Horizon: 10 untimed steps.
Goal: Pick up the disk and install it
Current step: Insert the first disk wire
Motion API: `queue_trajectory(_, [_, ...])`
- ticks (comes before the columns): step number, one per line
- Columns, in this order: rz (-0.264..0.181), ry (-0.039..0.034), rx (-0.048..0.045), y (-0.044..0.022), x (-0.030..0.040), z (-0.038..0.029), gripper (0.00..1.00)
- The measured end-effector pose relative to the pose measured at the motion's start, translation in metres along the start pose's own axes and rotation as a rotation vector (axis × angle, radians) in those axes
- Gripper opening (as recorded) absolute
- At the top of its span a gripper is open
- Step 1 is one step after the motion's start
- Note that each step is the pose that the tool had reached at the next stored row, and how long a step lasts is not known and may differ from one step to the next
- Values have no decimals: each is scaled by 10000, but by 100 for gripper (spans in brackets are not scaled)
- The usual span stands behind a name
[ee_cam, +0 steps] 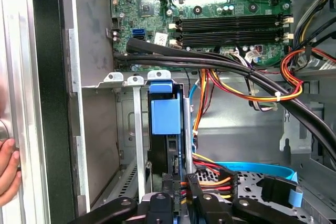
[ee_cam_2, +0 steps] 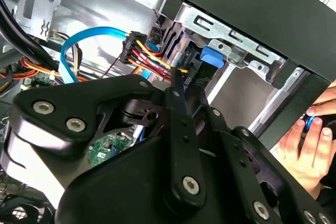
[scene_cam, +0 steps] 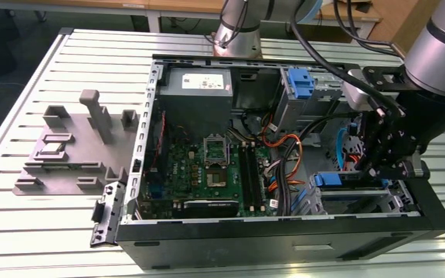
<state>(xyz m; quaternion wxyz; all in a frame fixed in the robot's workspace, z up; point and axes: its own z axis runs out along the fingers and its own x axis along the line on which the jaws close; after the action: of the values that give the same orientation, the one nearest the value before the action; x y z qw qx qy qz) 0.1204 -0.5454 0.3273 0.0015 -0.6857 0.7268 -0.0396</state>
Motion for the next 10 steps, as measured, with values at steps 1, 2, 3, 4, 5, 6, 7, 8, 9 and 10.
queue_trajectory(1, [1,-11,-1,0,0,-4,25])
queue_trajectory(2, [1,-20,-1,-1,0,-9,25])
queue_trajectory(3, [2,-28,-2,-1,0,-15,25])
queue_trajectory(4, [2,-38,-2,-1,0,-21,25])
queue_trajectory(5, [3,-48,-3,-2,1,-29,25])
queue_trajectory(6, [3,-55,-5,-2,1,-37,25])
queue_trajectory(7, [3,-58,-7,-3,2,-42,25])
queue_trajectory(8, [3,-64,-11,-3,2,-48,25])
queue_trajectory(9, [3,-68,-14,-3,2,-55,25])
queue_trajectory(10, [3,-72,-16,-4,3,-63,25])
